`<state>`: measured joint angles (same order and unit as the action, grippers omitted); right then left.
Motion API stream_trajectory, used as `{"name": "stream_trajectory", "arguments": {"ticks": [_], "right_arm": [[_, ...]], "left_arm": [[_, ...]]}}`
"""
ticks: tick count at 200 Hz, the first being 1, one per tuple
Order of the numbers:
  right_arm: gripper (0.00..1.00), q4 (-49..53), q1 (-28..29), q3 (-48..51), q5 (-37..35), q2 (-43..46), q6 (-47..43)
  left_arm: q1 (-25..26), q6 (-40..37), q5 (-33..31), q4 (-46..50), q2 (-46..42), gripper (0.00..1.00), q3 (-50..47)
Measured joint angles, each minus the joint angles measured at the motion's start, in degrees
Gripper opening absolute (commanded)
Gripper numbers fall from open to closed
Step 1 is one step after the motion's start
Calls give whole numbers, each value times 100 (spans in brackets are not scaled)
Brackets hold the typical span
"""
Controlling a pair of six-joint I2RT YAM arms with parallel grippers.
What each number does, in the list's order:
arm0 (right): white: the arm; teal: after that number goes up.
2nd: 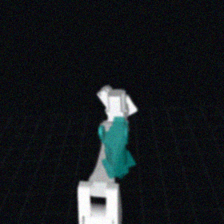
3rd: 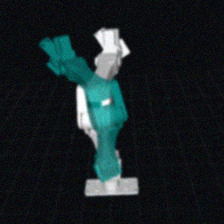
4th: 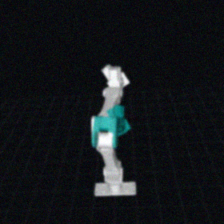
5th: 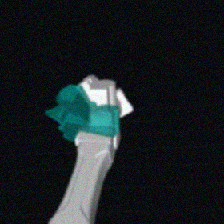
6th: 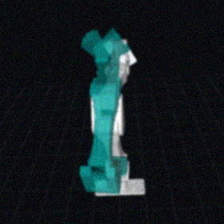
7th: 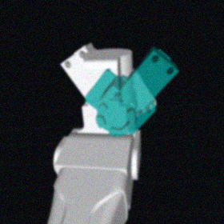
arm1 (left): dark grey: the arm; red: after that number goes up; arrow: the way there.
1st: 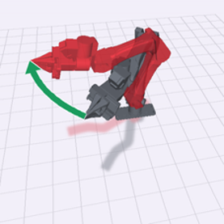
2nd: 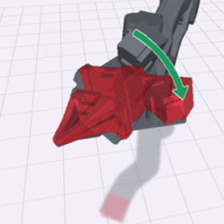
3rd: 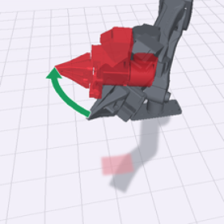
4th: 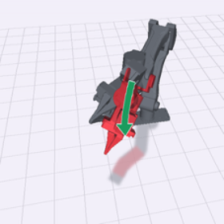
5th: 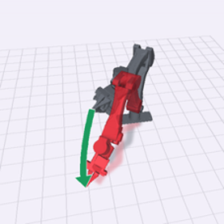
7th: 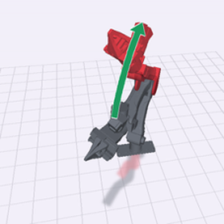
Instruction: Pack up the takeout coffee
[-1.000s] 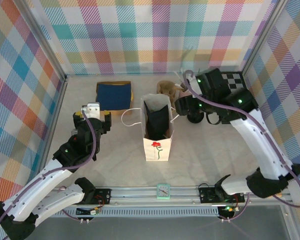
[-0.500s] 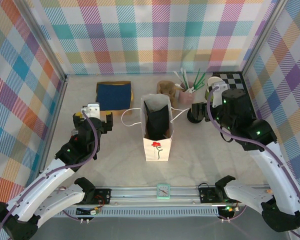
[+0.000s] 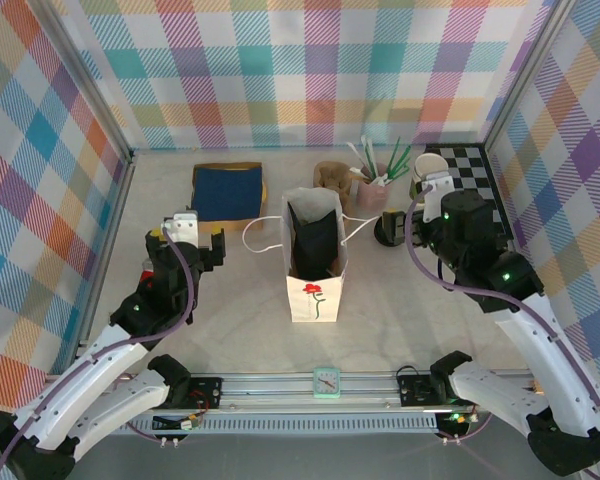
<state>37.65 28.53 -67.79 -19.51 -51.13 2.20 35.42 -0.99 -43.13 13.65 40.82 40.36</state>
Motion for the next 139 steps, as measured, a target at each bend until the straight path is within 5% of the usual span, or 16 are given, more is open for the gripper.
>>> {"name": "stream_trajectory", "arguments": {"ticks": [139], "right_arm": [[99, -1401, -131, 1751, -472, 828, -162]], "left_arm": [[-28, -111, -656, -804, -155, 100, -949]]}}
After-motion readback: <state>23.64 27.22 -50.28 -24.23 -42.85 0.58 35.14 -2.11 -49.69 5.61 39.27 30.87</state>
